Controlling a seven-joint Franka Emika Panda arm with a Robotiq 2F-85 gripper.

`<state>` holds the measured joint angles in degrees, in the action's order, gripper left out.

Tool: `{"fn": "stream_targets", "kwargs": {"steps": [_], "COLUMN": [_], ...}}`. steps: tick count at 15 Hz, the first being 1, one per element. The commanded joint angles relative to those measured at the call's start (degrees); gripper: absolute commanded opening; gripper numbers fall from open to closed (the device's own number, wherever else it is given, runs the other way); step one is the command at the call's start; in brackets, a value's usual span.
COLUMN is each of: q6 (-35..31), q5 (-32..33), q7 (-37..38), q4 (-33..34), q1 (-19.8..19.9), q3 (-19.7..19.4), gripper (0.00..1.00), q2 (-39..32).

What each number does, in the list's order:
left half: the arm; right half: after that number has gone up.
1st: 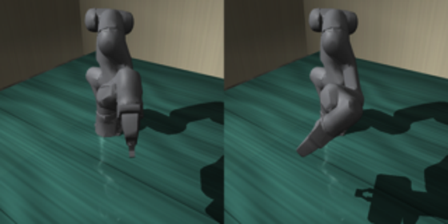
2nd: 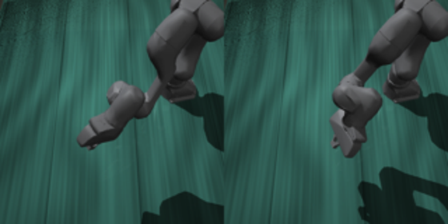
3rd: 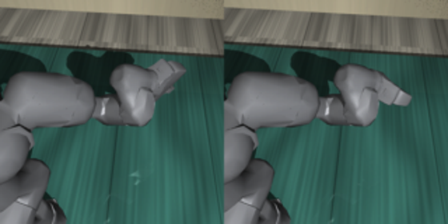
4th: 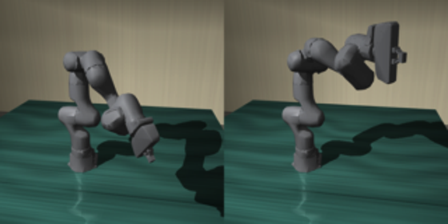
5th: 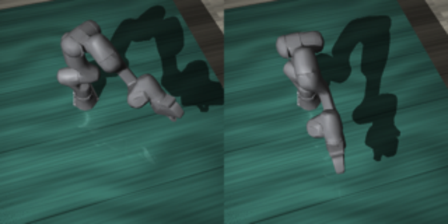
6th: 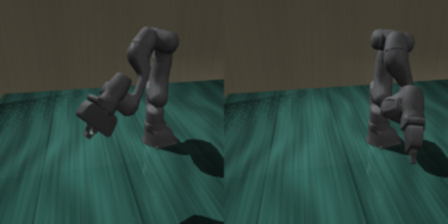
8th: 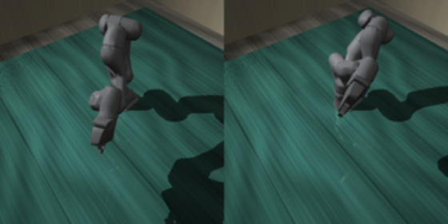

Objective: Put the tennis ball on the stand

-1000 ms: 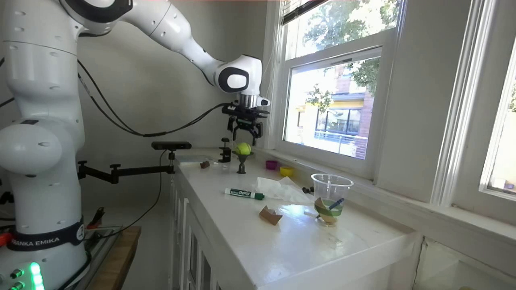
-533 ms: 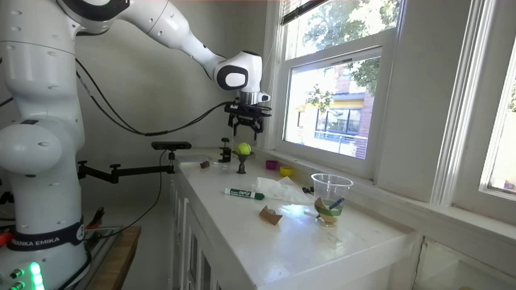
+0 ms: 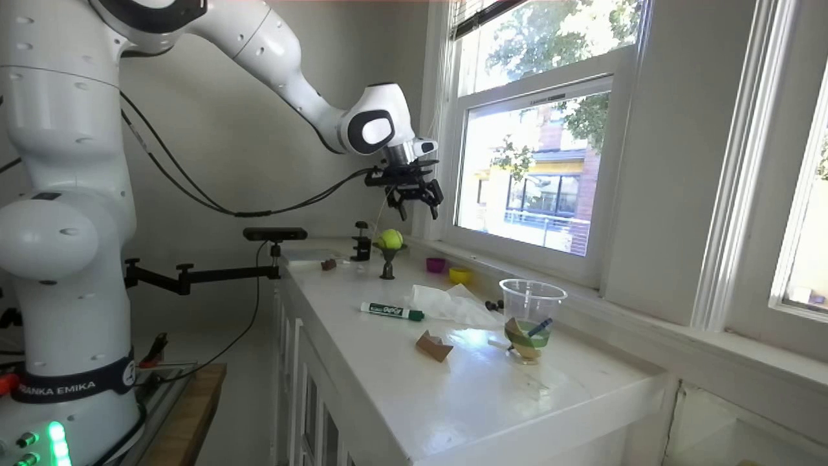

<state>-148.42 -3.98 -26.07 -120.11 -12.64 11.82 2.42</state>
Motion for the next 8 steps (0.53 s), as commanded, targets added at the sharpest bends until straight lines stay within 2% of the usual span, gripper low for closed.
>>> {"fn": "stream_targets", "kwargs": {"steps": [1,5,8], "q6": [3.6,13.0,20.0], "q5": [14.9,24.6,25.2], "q7": [14.2,24.6,26.3], "q4": [-4.6,-5.3,-4.8], "q1": [2.1,4.5,4.9], "q3": [-0.5,-0.4,-0.3], "gripper": [1.00,1.00,1.00], "q2": [5.5,9.4,10.9]}}
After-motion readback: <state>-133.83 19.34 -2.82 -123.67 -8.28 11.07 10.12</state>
